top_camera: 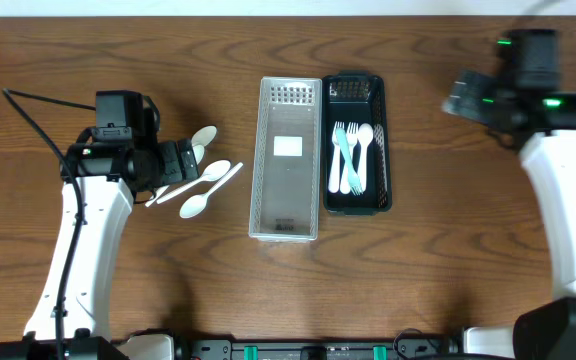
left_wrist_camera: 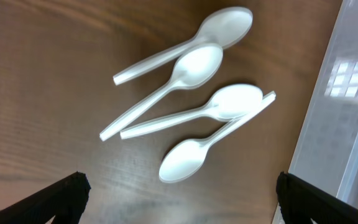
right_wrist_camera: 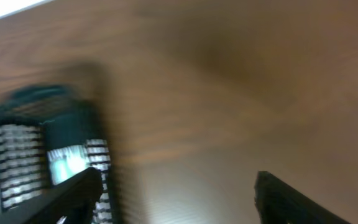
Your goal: Pack container
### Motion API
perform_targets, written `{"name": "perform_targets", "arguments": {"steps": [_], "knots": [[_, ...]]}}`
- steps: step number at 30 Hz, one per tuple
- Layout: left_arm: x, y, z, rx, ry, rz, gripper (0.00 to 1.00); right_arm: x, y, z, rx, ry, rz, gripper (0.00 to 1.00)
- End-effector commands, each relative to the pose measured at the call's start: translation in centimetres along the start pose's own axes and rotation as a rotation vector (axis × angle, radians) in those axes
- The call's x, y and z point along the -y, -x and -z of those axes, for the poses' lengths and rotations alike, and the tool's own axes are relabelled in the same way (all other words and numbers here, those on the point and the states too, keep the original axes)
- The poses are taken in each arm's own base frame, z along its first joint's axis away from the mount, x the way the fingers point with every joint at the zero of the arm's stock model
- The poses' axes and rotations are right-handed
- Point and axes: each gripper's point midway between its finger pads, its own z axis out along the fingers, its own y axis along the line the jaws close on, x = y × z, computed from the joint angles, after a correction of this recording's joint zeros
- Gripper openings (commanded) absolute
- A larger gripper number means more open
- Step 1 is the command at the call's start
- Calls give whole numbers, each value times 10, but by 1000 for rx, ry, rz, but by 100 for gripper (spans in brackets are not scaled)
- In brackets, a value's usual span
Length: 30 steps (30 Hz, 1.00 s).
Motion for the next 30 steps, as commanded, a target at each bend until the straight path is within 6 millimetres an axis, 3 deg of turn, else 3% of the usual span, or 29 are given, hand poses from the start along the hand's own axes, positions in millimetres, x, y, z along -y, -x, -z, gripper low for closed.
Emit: {"name": "perform_targets", "arguments": {"steps": [1, 5, 9, 17, 23, 30], "knots": [[15, -7, -6, -55, -19, -153, 98, 45, -5, -9, -62, -74, -127, 91], [28, -31, -30, -185, -8, -323, 98, 80, -6, -9, -84, -122, -203, 97], [37, -43, -57, -270, -2, -428, 98, 93, -6, -8, -84, -140, -232, 99], [41, -40, -84, -282, -14, -527, 99, 94, -7, -7, -92, -143, -233, 99], [46, -28, -94, -232, -37, -687, 74, 94, -8, -7, -94, -144, -233, 99], [40, -44, -108, -293, -43, -723, 72, 95, -9, -7, -98, -145, -233, 99]]}}
